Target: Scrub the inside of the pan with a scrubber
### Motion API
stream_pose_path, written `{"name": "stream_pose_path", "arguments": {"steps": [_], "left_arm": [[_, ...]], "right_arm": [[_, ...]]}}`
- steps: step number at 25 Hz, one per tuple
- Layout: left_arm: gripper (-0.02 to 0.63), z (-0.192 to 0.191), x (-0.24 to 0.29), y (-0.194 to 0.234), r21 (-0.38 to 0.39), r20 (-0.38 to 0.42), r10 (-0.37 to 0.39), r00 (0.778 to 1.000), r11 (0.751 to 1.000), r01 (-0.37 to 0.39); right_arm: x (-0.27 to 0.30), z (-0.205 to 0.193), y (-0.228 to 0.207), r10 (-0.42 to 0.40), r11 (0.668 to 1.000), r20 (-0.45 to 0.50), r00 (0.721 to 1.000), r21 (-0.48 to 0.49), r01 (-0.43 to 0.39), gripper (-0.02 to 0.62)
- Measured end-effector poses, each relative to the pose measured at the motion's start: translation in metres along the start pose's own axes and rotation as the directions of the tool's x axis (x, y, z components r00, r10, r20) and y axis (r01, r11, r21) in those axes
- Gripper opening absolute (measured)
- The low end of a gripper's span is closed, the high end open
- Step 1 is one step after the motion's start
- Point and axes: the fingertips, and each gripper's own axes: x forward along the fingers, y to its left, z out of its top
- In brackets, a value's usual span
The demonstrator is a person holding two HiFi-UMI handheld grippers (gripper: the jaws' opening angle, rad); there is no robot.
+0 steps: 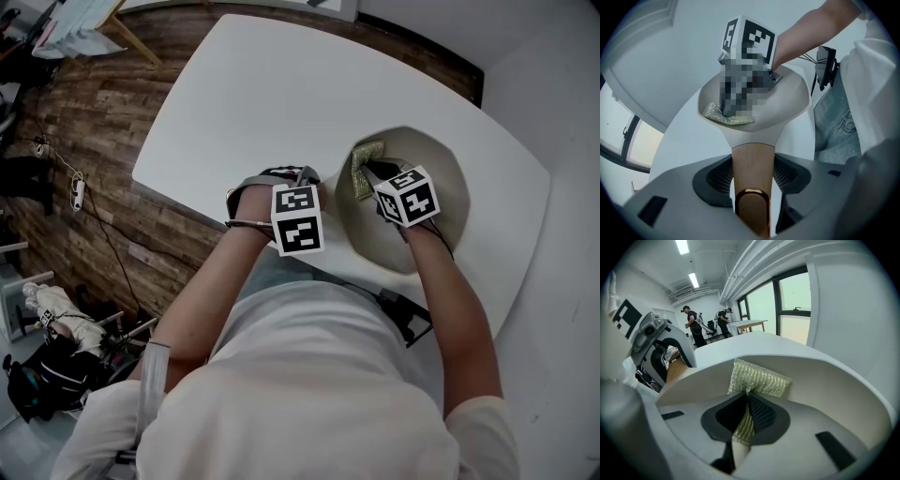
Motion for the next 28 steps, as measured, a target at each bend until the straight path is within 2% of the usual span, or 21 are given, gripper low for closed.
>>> {"name": "stream_pose_path", "arguments": {"steps": [8,13,28], "left_arm": [[0.250,-0.001,-0.002,0.000,0.000,0.004,-0.003,1.000,1.000,0.003],[0.250,-0.001,-0.001,-0.001,0.001,0.002,-0.008,1.000,1.000,0.008],[0.248,0.001,0.000,-0.002,0.004,0.005,-0.012,1.000,1.000,0.012]], "right_arm": [[-0.001,-0.001,-0.020,-0.096,0.995,-0.006,0.995,0.002,0.096,0.037],[-0.002,-0.006,-0.032,-0.144,0.989,-0.033,0.989,-0.030,0.143,0.037],[-0.017,-0.025,-0.077,-0.262,0.964,-0.075,0.962,0.024,0.264,0.037]]}}
